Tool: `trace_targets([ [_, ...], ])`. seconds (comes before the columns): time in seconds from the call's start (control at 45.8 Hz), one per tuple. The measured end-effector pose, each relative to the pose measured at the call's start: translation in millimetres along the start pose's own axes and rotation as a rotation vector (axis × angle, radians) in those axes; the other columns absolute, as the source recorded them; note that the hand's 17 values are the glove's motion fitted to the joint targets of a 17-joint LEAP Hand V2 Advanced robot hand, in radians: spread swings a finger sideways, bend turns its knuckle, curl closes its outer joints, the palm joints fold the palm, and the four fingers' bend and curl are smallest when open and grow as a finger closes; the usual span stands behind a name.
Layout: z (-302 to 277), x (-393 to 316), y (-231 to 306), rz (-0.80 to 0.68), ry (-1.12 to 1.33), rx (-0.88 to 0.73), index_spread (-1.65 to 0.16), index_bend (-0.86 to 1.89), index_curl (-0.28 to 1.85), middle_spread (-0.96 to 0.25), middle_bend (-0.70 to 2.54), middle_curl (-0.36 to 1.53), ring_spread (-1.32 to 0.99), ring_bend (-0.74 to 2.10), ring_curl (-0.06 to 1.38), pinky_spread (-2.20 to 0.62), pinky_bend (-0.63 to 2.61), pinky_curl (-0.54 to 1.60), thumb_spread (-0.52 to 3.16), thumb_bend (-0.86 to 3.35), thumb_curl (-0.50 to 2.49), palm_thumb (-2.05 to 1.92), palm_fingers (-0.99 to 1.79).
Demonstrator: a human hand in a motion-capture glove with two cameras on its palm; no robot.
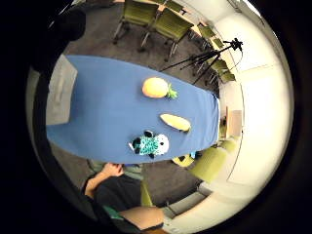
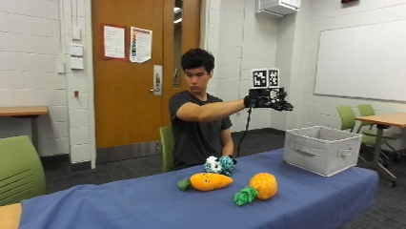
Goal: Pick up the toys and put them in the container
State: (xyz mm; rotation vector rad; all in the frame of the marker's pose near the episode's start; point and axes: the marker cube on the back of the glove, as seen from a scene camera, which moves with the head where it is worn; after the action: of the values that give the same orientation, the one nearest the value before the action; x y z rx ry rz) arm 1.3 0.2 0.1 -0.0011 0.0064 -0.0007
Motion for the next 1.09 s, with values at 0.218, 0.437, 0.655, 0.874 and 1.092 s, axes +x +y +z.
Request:
trace_targets([
  [0.218,2.6,3.6,3.0,-0.005,0.005,-0.020,-0.18,0.20,0.14,-0.09,0.22,0.11,-0.26,0.23,0.08,-0.14,0.42,0.17,1.03,0.05,0.05,0.04,0.28],
  [0.437,6.1,3.7,6.8,-0.050,0.035,-0.036,-0.21,0.18,0.20,-0.10,0.22,0.17,-0.32,0.22,0.11,-0.17,0.45,0.22,1.20,0.01,0.10,0.00,0.23],
  [0.655,8.5,23.3,29.4,-0.133,0.009,-0.121,-0.19,0.12,0.21,-0.09,0.21,0.22,-0.32,0.21,0.14,-0.17,0.55,0.28,1.14,-0.01,0.17,0.05,0.09],
  [0.874,23.0,85.2,75.0,-0.125,0.058,-0.148,-0.16,0.11,0.21,-0.06,0.21,0.27,-0.28,0.21,0.17,-0.18,0.65,0.33,1.08,-0.01,0.22,0.13,-0.04],
  [1.092,77.9,139.1,122.3,-0.085,0.047,-0.211,-0.13,0.08,0.20,-0.05,0.19,0.30,-0.25,0.19,0.20,-0.18,0.69,0.34,1.06,-0.02,0.25,0.15,-0.13],
])
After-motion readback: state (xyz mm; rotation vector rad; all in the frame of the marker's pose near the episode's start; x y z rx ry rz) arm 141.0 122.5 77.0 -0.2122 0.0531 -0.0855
